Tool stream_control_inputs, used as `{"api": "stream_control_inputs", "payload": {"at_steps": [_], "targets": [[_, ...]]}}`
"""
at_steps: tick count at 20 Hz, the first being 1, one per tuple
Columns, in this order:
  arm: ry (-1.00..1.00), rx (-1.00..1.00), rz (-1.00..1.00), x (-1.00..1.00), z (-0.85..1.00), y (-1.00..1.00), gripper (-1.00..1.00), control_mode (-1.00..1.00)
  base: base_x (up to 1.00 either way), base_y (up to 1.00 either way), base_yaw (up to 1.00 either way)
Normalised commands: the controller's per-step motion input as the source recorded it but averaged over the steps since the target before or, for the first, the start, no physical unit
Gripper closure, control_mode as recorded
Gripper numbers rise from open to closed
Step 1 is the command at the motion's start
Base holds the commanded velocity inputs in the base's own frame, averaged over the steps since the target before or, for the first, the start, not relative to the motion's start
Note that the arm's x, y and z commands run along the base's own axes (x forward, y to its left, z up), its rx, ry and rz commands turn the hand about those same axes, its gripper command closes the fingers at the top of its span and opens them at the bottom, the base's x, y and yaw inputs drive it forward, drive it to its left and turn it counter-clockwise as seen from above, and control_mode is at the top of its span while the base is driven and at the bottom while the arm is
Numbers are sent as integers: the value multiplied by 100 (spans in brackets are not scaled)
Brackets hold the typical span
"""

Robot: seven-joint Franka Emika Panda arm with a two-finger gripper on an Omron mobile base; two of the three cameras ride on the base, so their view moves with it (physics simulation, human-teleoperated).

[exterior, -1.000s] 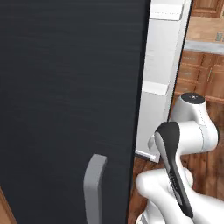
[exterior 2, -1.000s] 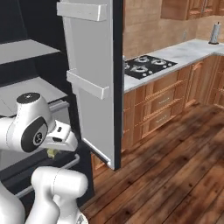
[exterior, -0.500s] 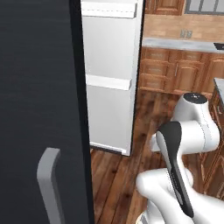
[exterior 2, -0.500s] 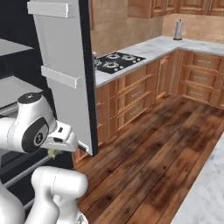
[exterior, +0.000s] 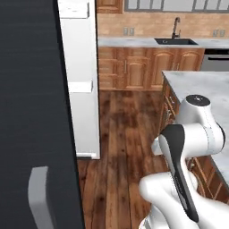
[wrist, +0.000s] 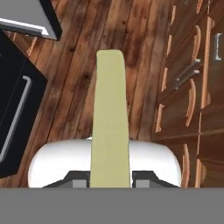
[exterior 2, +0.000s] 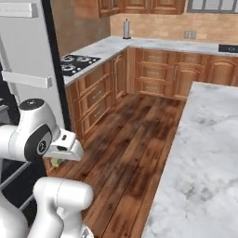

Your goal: Retrieve the butter from the fridge and place it on a plate on the dining table. Then retrieve the butter knife by the fridge and place it near the plate.

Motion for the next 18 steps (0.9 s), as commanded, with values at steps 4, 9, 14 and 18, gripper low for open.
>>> {"api": "stream_control_inputs", "payload": {"at_steps": [4,9,14,18], "targets": [[0,0,0,0,0,0,100,100,-100,0,-49],[0,0,0,0,0,0,100,100,-94,-15,-33],[0,0,0,0,0,0,100,100,-94,-32,-9],[0,0,0,0,0,0,100,100,-100,-16,0]]}}
